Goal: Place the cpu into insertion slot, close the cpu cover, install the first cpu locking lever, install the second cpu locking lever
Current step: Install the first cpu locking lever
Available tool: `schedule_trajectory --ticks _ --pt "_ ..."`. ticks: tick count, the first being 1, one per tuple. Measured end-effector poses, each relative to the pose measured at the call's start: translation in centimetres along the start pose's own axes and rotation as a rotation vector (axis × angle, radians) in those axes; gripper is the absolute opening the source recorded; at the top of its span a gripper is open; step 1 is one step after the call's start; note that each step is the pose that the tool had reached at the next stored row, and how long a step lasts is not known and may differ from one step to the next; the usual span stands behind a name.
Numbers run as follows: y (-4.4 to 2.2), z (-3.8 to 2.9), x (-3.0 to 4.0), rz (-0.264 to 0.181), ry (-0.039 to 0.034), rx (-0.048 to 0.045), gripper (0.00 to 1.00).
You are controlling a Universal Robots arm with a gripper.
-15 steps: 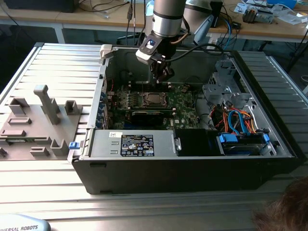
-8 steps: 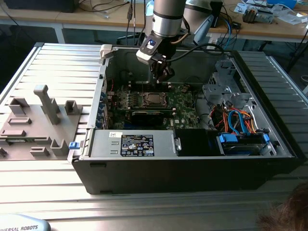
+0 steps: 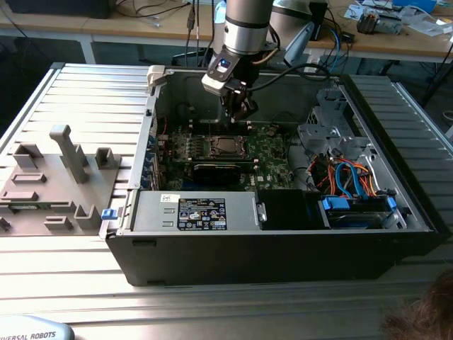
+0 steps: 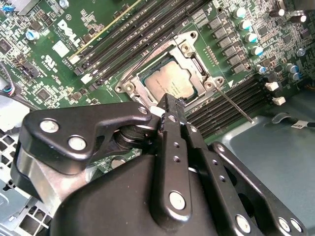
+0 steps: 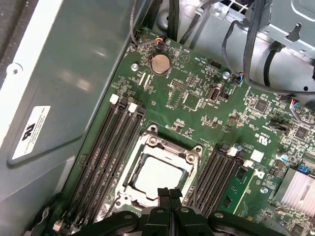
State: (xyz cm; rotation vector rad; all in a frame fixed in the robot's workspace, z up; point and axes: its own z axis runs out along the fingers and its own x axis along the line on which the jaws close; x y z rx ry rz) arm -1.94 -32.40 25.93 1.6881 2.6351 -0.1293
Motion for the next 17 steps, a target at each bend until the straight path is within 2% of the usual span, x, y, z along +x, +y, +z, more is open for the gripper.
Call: schedule_trajectory --ticks 17 --pt "0.0 0.0 0.0 -0.045 -0.0029 -0.0023 0.11"
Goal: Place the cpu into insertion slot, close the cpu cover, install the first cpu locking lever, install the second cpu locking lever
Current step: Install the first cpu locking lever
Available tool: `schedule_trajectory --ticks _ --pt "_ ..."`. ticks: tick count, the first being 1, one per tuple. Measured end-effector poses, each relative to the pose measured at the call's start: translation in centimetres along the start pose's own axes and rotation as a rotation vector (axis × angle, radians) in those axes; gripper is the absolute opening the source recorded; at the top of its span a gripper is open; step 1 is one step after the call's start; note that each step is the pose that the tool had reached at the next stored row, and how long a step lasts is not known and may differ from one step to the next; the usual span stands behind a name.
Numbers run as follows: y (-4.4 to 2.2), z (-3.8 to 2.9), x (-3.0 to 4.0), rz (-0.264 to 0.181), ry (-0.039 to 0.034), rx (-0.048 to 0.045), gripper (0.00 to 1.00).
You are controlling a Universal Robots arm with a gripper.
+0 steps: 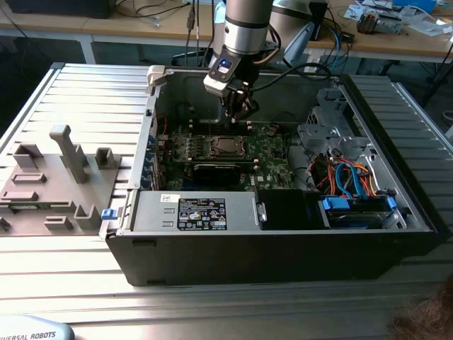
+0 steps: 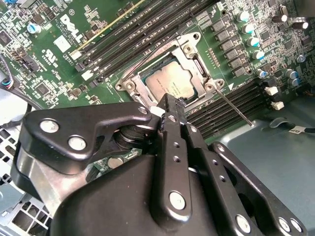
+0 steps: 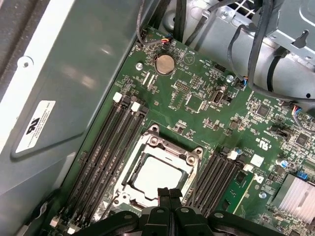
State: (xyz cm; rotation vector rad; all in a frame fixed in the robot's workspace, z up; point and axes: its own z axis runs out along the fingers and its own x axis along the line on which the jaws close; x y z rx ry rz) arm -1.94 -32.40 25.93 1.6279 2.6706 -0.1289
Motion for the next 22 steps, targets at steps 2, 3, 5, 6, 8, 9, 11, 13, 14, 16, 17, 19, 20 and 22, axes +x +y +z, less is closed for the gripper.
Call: schedule_trajectory --ticks 2,3,5,6,8,9,11,13,14,16,17,19,20,22 --pt "0.0 0.0 0.0 -0.004 -0.0003 -0.0003 0.11" --pt "0.0 0.0 0.0 -0.006 -0.0004 -0.0004 0.11" --pt "0.0 0.0 0.0 -0.01 -0.0007 -0.0005 0.11" --pt "0.0 0.0 0.0 -0.012 -0.0008 -0.0006 0.11" --pt "0.0 0.0 0.0 -0.019 -0.0013 -0.001 0.11" --pt "0.0 0.0 0.0 -0.022 -0.0014 -0.0012 0.11" --pt "0.0 0.0 0.0 -0.027 -0.0018 -0.0014 0.11" --pt "0.0 0.0 0.0 -0.031 -0.002 -0.0016 0.11" --pt "0.0 0.0 0.0 -0.033 -0.0021 -0.0017 0.11" --pt "0.0 0.0 0.0 -0.037 -0.0024 -0.002 0.11" --pt "0.0 0.0 0.0 -0.04 -0.0026 -0.0021 0.11" --pt "0.0 0.0 0.0 -0.047 -0.003 -0.0025 0.11" --pt "0.0 0.0 0.0 -0.049 -0.0032 -0.0026 0.11" --pt "0.0 0.0 0.0 -0.053 -0.0034 -0.0028 0.11"
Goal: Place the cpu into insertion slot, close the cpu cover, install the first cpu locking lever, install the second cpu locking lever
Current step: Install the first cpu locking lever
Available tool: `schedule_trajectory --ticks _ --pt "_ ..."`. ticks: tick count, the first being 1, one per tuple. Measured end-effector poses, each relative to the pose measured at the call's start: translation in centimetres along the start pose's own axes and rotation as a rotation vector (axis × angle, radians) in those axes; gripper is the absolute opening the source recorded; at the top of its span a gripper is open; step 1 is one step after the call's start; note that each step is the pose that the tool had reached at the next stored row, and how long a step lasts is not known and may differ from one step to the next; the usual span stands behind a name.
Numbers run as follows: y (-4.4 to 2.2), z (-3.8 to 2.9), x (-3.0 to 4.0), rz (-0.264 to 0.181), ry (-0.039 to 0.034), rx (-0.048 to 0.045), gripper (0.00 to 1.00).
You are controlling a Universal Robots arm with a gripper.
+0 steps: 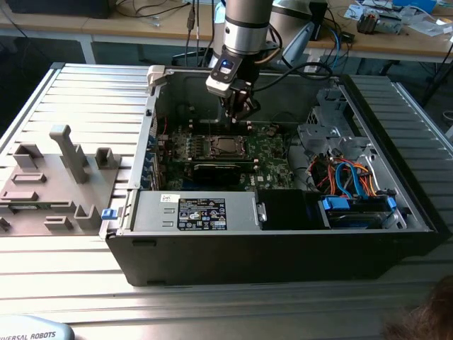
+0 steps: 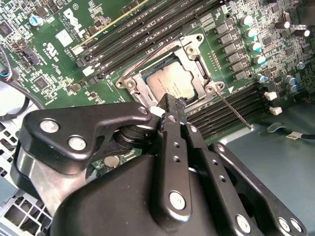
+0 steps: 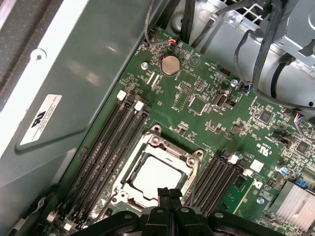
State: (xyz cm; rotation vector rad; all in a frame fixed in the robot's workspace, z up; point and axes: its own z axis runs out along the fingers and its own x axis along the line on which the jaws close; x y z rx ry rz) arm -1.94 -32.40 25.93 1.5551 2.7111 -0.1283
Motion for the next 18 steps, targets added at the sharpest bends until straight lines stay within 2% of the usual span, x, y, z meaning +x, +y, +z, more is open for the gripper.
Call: schedule_trajectory --ticks 18 --pt "0.0 0.0 0.0 -0.045 -0.0029 -0.0024 0.11"
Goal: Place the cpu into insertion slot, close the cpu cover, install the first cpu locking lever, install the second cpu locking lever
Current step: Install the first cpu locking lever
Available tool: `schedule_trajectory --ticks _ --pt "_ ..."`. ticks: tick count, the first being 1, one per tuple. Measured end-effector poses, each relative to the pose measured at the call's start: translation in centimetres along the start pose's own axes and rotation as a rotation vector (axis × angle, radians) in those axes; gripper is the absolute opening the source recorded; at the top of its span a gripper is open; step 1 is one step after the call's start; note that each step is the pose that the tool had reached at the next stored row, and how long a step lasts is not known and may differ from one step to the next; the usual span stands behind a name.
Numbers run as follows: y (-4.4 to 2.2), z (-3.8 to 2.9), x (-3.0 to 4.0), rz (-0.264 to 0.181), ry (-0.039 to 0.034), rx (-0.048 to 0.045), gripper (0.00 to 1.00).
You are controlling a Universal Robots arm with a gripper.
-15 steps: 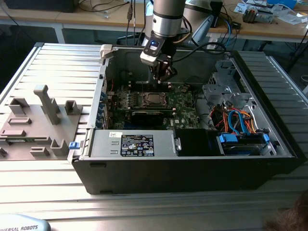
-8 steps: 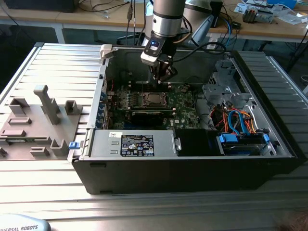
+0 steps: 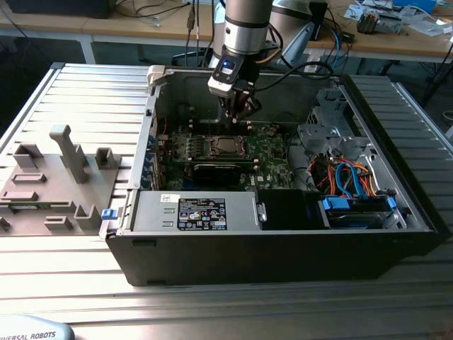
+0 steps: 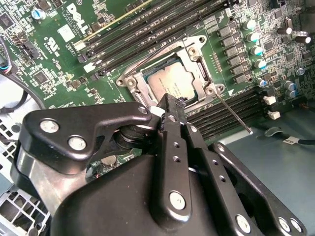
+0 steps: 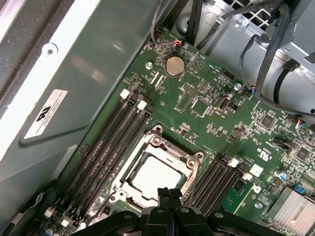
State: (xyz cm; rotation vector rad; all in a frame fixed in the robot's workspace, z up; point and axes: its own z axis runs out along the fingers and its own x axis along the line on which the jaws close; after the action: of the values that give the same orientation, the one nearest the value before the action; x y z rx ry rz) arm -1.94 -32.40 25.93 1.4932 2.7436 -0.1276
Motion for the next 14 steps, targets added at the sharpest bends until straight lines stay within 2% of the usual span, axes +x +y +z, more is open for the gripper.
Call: schedule_trajectory --ticks 14 --pt "0.0 0.0 0.0 -0.033 -0.0021 -0.0017 0.11"
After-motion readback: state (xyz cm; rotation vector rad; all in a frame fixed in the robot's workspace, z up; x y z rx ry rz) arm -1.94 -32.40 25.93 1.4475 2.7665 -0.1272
